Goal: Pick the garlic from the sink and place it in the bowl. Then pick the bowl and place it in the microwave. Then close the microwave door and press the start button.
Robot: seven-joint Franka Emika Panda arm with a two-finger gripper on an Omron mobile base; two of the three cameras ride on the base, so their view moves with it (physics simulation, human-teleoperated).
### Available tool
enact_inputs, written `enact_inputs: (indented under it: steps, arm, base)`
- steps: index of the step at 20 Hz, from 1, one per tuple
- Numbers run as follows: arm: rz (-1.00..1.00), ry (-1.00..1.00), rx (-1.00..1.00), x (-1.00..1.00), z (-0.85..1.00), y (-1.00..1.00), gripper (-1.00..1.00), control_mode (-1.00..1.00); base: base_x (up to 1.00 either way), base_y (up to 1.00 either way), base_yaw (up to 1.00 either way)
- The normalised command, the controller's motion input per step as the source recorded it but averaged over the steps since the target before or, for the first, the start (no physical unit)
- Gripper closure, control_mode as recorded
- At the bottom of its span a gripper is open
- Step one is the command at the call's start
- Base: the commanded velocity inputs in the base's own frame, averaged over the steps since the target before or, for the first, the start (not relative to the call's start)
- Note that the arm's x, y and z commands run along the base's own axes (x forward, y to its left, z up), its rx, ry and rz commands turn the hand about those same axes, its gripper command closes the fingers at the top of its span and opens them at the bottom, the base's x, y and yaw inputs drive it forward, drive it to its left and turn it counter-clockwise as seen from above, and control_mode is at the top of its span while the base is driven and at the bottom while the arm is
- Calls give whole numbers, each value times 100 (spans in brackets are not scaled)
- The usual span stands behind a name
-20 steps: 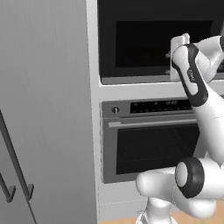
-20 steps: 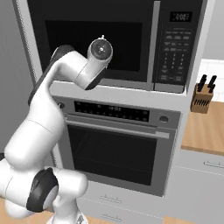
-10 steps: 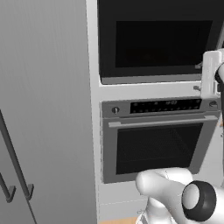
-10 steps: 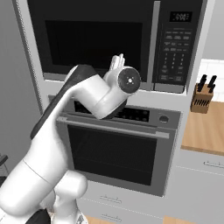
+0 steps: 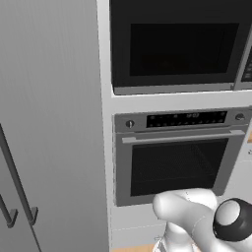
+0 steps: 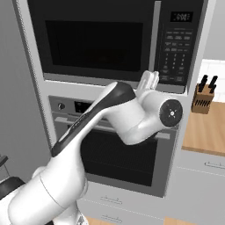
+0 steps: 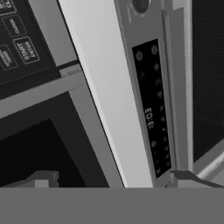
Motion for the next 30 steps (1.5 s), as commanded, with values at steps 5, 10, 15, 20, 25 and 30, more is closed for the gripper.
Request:
enact_inputs:
  steps: [5, 10, 15, 20, 25, 30]
  arm:
    - [6, 0, 5, 45, -9, -24, -100, -100]
    - [3, 0, 5, 54, -6, -22, -100, -100]
    - [0, 0, 3, 35, 0, -40, -100, -100]
    - [0, 0, 3, 42, -4, -35, -100, -100]
    - [0, 0, 2, 32, -18, -28, -100, -100]
    - [0, 0, 0, 35, -18, -1, -100, -100]
  base:
    - [0, 0, 0]
    - [0, 0, 0]
    - [0, 0, 0]
    - [0, 0, 0]
    - [0, 0, 0]
    - [0, 0, 0]
